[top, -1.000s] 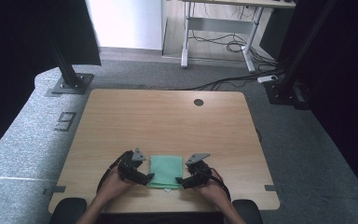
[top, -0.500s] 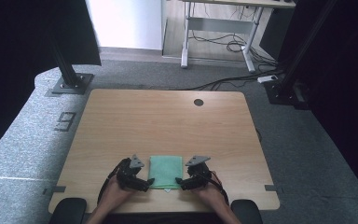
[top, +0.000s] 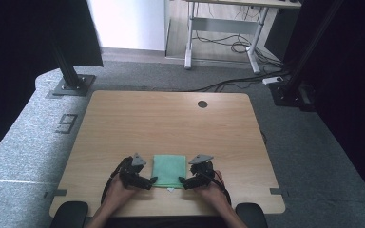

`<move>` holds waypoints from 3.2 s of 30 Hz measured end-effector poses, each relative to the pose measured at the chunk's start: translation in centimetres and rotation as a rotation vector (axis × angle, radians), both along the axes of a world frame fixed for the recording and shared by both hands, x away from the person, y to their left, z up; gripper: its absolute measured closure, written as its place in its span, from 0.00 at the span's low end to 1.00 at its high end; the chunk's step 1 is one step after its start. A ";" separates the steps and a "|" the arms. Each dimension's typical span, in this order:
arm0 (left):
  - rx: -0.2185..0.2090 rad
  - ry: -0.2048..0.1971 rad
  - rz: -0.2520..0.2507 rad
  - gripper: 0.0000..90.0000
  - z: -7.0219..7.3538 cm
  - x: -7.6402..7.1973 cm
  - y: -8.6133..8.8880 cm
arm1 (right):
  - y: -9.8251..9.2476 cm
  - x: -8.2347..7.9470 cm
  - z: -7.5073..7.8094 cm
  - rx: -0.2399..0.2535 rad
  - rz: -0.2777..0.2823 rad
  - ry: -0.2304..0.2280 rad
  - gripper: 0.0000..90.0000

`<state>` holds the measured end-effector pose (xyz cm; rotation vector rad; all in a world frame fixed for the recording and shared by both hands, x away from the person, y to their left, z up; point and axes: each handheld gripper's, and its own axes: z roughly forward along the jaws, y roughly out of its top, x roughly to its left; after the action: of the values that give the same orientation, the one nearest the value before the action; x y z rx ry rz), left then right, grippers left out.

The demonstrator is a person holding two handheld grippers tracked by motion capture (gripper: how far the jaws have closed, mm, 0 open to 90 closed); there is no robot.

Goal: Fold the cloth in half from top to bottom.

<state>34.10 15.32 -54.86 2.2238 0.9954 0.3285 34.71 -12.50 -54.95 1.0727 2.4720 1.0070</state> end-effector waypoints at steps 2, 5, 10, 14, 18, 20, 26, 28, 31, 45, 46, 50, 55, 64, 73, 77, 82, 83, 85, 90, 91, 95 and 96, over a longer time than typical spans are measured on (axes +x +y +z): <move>0.000 0.001 -0.002 0.00 0.0 0.4 0.0 | -0.1 0.5 -0.1 0.003 -0.010 -0.002 0.03; -0.002 0.000 0.002 0.00 0.0 1.1 -0.1 | -0.2 1.2 -0.2 0.008 -0.025 -0.011 0.01; -0.005 -0.002 0.006 0.00 0.0 2.5 -0.3 | -0.4 2.2 -0.4 0.019 -0.051 -0.019 0.00; -0.002 -0.002 0.010 0.00 0.0 3.7 -0.4 | -0.6 3.0 -0.5 0.023 -0.063 -0.028 0.00; 0.000 -0.002 0.018 0.00 0.0 4.8 -0.5 | -0.7 3.9 -0.6 0.030 -0.075 -0.034 0.00; 0.000 -0.001 0.023 0.00 0.0 5.2 -0.5 | -0.7 4.4 -0.6 0.030 -0.079 -0.036 0.00; -0.003 -0.002 0.037 0.00 0.0 6.7 -0.6 | -0.7 5.9 -0.6 0.032 -0.100 -0.035 0.00; -0.003 -0.001 0.044 0.00 0.0 7.2 -0.6 | -0.6 6.4 -0.6 0.032 -0.111 -0.035 0.00; -0.003 -0.002 0.053 0.00 0.0 7.8 -0.7 | -0.7 7.1 -0.6 0.032 -0.116 -0.036 0.00; -0.004 -0.003 0.080 0.00 0.0 10.0 -0.8 | -0.7 9.5 -0.6 0.033 -0.132 -0.038 0.00; -0.004 -0.002 0.081 0.00 0.0 10.1 -0.8 | -0.7 9.5 -0.6 0.033 -0.133 -0.037 0.00; -0.004 -0.004 0.088 0.01 0.0 10.3 -0.9 | -0.7 9.9 -0.6 0.032 -0.136 -0.037 0.00; -0.005 -0.004 0.087 0.01 0.0 10.3 -0.9 | -0.7 9.9 -0.6 0.036 -0.137 -0.035 0.00; -0.021 0.007 0.072 0.00 0.1 10.5 -0.7 | -0.9 9.9 -0.5 0.061 -0.136 -0.023 0.00; -0.060 0.017 0.055 0.00 0.9 10.0 -0.3 | -1.3 9.3 0.9 0.079 -0.115 -0.038 0.00; -0.051 -0.009 0.025 0.00 1.9 9.3 -0.3 | -1.5 8.8 1.6 0.076 -0.093 -0.049 0.00; -0.042 -0.030 -0.003 0.00 2.9 8.5 -0.4 | -1.5 8.0 2.3 0.062 -0.063 -0.054 0.00; -0.042 -0.034 -0.009 0.00 3.1 8.3 -0.4 | -1.6 7.9 2.5 0.063 -0.057 -0.056 0.00; -0.039 -0.038 -0.019 0.00 3.3 8.0 -0.4 | -1.6 7.6 2.7 0.064 -0.046 -0.060 0.00; -0.030 -0.051 -0.035 0.00 3.7 7.2 -0.5 | -1.6 6.9 3.1 0.068 -0.023 -0.062 0.00; -0.027 -0.053 -0.037 0.00 3.8 7.0 -0.5 | -1.7 6.8 3.2 0.069 -0.019 -0.065 0.00; -0.014 -0.068 -0.046 0.00 4.1 6.4 -0.2 | -1.8 6.3 3.5 0.066 -0.008 -0.070 0.00; -0.013 -0.072 -0.050 0.00 4.1 6.3 -0.1 | -1.8 6.2 3.6 0.066 -0.006 -0.071 0.00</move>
<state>40.37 15.19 -50.74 2.2049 0.9004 0.3759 40.86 -14.33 -51.34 1.0450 2.3935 1.1129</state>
